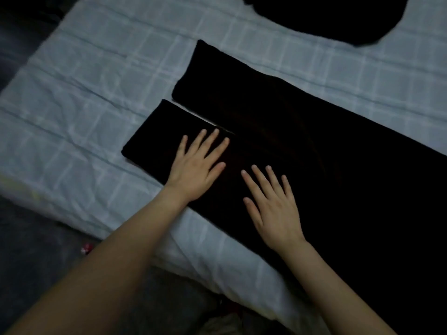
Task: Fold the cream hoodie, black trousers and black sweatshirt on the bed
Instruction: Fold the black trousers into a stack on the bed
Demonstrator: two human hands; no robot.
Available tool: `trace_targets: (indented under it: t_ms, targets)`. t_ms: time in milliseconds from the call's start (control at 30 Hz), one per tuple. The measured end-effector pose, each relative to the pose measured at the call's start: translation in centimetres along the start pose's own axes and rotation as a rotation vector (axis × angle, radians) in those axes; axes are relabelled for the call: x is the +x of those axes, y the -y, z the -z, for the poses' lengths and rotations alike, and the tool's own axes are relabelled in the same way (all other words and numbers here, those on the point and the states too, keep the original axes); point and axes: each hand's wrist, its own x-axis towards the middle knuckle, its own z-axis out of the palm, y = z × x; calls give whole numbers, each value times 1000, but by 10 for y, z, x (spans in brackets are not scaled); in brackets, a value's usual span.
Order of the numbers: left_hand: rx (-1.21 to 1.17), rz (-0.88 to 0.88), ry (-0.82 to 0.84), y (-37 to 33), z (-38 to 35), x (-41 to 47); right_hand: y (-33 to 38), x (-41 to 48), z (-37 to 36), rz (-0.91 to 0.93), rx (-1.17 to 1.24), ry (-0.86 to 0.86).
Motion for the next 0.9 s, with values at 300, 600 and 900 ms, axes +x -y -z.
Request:
trace_targets:
  t_ms: [300, 600, 900]
  targets:
    - [-54, -313, -132, -80, 17, -23, -97, -113, 9, -305, -102, -51]
    - [-124, -289, 38, -129, 27, -16, -121, -129, 23, -223, 150, -96]
    - [-277, -602, -76, -308, 75, 88, -319, -235, 117, -538, 22, -379]
